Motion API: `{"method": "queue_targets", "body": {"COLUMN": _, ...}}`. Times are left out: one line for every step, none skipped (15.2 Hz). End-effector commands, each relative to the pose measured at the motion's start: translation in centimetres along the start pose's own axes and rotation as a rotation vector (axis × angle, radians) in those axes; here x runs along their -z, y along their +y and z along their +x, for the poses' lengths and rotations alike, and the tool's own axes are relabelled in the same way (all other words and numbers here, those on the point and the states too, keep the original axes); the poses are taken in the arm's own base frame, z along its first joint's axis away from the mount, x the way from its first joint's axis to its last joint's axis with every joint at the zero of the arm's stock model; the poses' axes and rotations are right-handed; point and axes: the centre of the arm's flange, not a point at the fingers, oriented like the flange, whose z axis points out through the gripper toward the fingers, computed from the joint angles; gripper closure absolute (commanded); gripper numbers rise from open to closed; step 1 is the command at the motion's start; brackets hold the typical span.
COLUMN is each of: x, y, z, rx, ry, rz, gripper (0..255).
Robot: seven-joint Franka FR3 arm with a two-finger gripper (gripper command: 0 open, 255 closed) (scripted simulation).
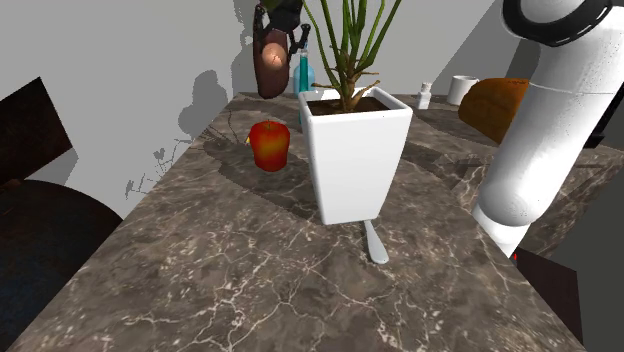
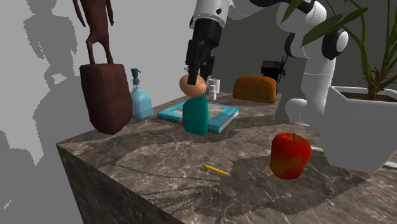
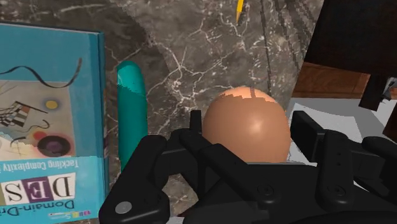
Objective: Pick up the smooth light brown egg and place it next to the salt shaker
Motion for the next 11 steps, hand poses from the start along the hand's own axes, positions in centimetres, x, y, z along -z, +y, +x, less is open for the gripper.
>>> {"method": "queue_targets", "body": {"x": 0.6, "y": 2.3, "z": 0.6, "rx": 0.001, "ry": -0.001, "rz": 0.001, "gripper": 255}}
{"method": "queue_targets", "body": {"x": 1.0, "y": 3.5, "z": 1.0, "rx": 0.001, "ry": -0.001, "rz": 0.001, "gripper": 255}}
{"method": "queue_targets", "body": {"x": 1.3, "y": 4.7, "z": 1.5, "rx": 0.001, "ry": -0.001, "rz": 0.001, "gripper": 255}}
{"method": "queue_targets", "body": {"x": 1.6, "y": 5.9, "z": 1.9, "rx": 0.001, "ry": -0.001, "rz": 0.001, "gripper": 255}}
{"method": "queue_targets", "body": {"x": 2.0, "y": 7.1, "z": 2.3, "rx": 0.001, "ry": -0.001, "rz": 0.001, "gripper": 255}}
{"method": "queue_targets", "body": {"x": 2.3, "y": 8.3, "z": 2.7, "rx": 0.001, "ry": -0.001, "rz": 0.001, "gripper": 255}}
{"method": "queue_targets", "body": {"x": 2.6, "y": 9.5, "z": 3.2, "rx": 0.001, "ry": -0.001, "rz": 0.001, "gripper": 255}}
{"method": "queue_targets", "body": {"x": 2.9, "y": 10.7, "z": 3.6, "rx": 0.001, "ry": -0.001, "rz": 0.001, "gripper": 255}}
{"method": "queue_targets", "body": {"x": 3.3, "y": 11.9, "z": 4.0, "rx": 0.001, "ry": -0.001, "rz": 0.001, "gripper": 255}}
{"method": "queue_targets", "body": {"x": 3.6, "y": 13.2, "z": 4.4, "rx": 0.001, "ry": -0.001, "rz": 0.001, "gripper": 255}}
{"method": "queue_targets", "body": {"x": 3.9, "y": 14.4, "z": 4.9, "rx": 0.001, "ry": -0.001, "rz": 0.001, "gripper": 255}}
